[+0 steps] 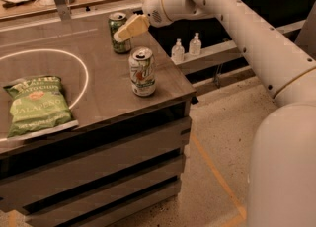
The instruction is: Move green can near 7up can
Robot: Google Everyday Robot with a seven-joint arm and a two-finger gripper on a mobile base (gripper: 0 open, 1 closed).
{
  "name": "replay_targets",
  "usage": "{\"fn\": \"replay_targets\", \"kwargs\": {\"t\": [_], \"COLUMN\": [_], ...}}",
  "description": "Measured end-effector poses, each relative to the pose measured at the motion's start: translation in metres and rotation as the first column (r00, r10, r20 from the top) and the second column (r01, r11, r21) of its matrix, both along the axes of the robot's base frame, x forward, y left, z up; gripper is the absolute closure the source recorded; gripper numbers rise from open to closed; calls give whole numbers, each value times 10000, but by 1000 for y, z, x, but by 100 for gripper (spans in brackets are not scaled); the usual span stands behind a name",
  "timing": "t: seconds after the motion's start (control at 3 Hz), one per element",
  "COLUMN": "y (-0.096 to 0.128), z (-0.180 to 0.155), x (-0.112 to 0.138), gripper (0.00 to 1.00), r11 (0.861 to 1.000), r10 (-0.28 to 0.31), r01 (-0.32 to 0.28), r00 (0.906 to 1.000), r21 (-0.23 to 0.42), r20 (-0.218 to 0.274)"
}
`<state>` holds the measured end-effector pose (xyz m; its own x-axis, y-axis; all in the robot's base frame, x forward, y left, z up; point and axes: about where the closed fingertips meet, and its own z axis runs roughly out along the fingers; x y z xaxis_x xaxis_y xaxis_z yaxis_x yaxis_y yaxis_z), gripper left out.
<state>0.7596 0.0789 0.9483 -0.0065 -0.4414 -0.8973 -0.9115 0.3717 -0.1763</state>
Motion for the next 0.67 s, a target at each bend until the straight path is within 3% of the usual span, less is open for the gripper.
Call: {"fn": "replay_targets", "kwargs": {"t": [0.67], "y": [14], "z": [-16], "x": [6], "gripper": [0], "r11": [9970], "r10": [437], "r01": [-461], "r00": [9983], "r21": [629], "r20": [395]}}
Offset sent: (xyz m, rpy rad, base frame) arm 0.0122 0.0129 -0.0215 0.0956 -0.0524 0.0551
